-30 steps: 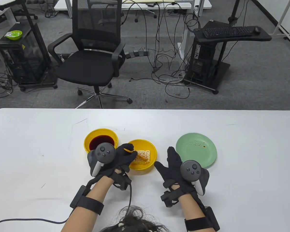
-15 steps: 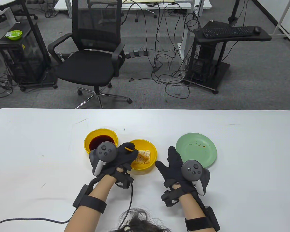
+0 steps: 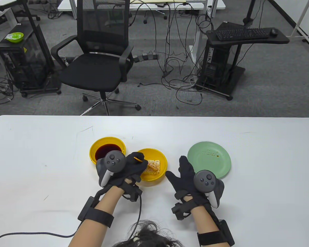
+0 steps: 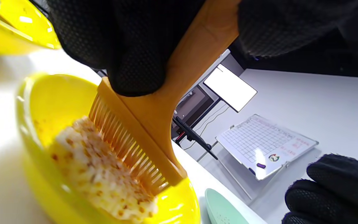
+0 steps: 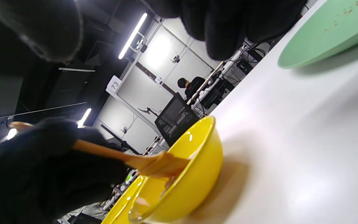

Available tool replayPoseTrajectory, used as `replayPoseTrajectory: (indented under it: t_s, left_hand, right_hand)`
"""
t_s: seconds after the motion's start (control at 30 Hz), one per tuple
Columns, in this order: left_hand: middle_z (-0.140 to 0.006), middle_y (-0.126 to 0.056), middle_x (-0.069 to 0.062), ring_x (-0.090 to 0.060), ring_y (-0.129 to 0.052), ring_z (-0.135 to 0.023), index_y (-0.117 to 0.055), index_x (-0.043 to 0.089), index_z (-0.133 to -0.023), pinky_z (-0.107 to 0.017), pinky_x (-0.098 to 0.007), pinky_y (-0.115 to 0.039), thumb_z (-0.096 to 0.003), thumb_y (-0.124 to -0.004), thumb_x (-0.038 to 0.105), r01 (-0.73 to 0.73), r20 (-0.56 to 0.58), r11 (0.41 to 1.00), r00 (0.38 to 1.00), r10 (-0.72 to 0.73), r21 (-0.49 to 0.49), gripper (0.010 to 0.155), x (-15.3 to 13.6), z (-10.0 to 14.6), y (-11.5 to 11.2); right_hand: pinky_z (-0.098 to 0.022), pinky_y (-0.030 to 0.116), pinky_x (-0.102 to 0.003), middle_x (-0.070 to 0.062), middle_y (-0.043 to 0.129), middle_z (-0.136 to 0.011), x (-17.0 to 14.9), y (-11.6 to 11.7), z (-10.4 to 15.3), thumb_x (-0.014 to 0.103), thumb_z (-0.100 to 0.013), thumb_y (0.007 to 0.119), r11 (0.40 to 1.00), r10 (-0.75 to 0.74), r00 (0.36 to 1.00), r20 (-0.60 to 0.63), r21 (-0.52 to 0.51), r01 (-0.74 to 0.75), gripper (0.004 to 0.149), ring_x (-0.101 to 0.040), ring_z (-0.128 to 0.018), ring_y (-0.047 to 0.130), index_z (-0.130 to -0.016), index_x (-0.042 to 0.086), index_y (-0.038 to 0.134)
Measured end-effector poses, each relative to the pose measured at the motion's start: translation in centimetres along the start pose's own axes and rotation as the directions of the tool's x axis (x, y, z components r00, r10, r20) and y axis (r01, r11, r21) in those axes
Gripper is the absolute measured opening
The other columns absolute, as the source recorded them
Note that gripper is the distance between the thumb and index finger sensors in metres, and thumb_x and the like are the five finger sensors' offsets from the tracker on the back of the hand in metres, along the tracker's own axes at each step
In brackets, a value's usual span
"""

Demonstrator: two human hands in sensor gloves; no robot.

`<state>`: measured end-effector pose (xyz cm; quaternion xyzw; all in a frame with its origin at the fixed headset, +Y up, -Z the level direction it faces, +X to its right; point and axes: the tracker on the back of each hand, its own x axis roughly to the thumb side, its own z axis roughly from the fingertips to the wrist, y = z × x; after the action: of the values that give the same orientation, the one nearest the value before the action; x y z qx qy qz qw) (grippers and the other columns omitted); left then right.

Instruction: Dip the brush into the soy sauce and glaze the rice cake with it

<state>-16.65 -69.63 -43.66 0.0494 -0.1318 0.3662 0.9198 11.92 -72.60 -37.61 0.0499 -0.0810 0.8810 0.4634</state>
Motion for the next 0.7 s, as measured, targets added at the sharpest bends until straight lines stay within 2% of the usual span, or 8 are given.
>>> replayPoseTrajectory:
  t_s: [0.07,0.13,0.2,0.33,0.47,0.53,0.6,0.7]
  left_hand:
    - [-0.088,-0.092,-0.012,-0.027,-0.110,-0.066,-0.080,0.021,-0.083,-0.054,-0.043,-0.088,-0.0439,-0.080,0.056,-0.004,0.012,1.000,1.000,0.004,0.022,0.052,0.2,0.3,0.9]
    - [-0.091,-0.089,-0.013,-0.028,-0.108,-0.071,-0.078,0.021,-0.086,-0.057,-0.043,-0.087,-0.0444,-0.080,0.054,-0.040,0.018,0.998,0.999,0.039,0.052,0.054,0.4,0.1,0.9]
    - [-0.098,-0.081,-0.015,-0.030,-0.102,-0.081,-0.071,0.020,-0.093,-0.062,-0.044,-0.083,-0.0452,-0.081,0.050,-0.058,0.024,0.997,0.998,0.056,0.051,0.057,0.5,-0.4,0.0]
    - [-0.097,-0.082,-0.015,-0.030,-0.103,-0.080,-0.071,0.020,-0.092,-0.061,-0.043,-0.084,-0.0445,-0.081,0.050,-0.095,-0.013,0.995,0.995,0.095,0.013,0.058,0.0,-0.9,-1.8]
    - [-0.088,-0.092,-0.013,-0.027,-0.110,-0.066,-0.080,0.021,-0.083,-0.054,-0.042,-0.089,-0.0436,-0.080,0.056,-0.033,-0.001,0.999,0.999,0.033,0.025,0.052,-0.4,-0.2,0.2]
    - [-0.087,-0.093,-0.012,-0.026,-0.111,-0.065,-0.081,0.022,-0.082,-0.054,-0.041,-0.089,-0.0435,-0.080,0.057,-0.026,0.005,0.999,1.000,0.026,0.027,0.052,-0.3,-0.3,1.0]
    - [-0.092,-0.089,-0.013,-0.027,-0.108,-0.072,-0.077,0.021,-0.087,-0.057,-0.041,-0.087,-0.0443,-0.080,0.055,-0.051,0.021,0.998,0.998,0.051,0.032,0.055,0.0,-0.6,0.8]
    - [-0.097,-0.083,-0.015,-0.029,-0.103,-0.079,-0.072,0.020,-0.092,-0.061,-0.043,-0.084,-0.0444,-0.081,0.051,-0.054,0.010,0.998,0.999,0.054,0.023,0.058,0.5,-0.9,-0.7]
  right_hand:
    - [-0.063,0.061,-0.065,-0.026,0.051,-0.111,-0.1,0.1,0.0,0.059,-0.050,0.078,1.000,-0.005,1.000,-0.005,0.005,0.005,0.089,-0.050,-0.093,0.068,-0.109,0.005,0.038]
    - [-0.063,0.061,-0.065,-0.026,0.051,-0.111,0.0,0.1,0.0,0.059,-0.050,0.078,1.000,-0.001,1.000,-0.004,0.006,0.001,0.089,-0.050,-0.093,0.068,-0.109,0.005,0.038]
    - [-0.063,0.062,-0.065,-0.026,0.051,-0.111,0.0,0.1,0.0,0.059,-0.050,0.078,1.000,0.002,1.000,-0.002,0.005,-0.002,0.089,-0.050,-0.093,0.068,-0.109,0.005,0.038]
    - [-0.063,0.062,-0.065,-0.026,0.052,-0.111,0.0,0.1,0.0,0.059,-0.050,0.078,1.000,0.000,1.000,0.000,0.003,0.000,0.089,-0.050,-0.092,0.069,-0.109,0.005,0.038]
    - [-0.063,0.061,-0.065,-0.027,0.051,-0.111,-0.1,0.1,-0.1,0.059,-0.050,0.078,1.000,-0.006,1.000,-0.005,0.002,0.006,0.089,-0.050,-0.092,0.068,-0.109,0.005,0.038]
    - [-0.063,0.062,-0.065,-0.026,0.051,-0.111,-0.1,0.1,-0.1,0.059,-0.050,0.078,1.000,-0.001,1.000,-0.004,0.005,0.001,0.089,-0.050,-0.092,0.068,-0.109,0.005,0.038]
    - [-0.063,0.062,-0.065,-0.026,0.051,-0.111,-0.1,0.1,-0.1,0.059,-0.050,0.078,1.000,-0.004,1.000,-0.003,0.007,0.004,0.090,-0.050,-0.093,0.068,-0.109,0.005,0.038]
    - [-0.063,0.062,-0.065,-0.026,0.051,-0.111,-0.1,0.1,-0.1,0.059,-0.050,0.078,1.000,-0.004,1.000,-0.002,0.004,0.004,0.089,-0.050,-0.093,0.068,-0.109,0.005,0.038]
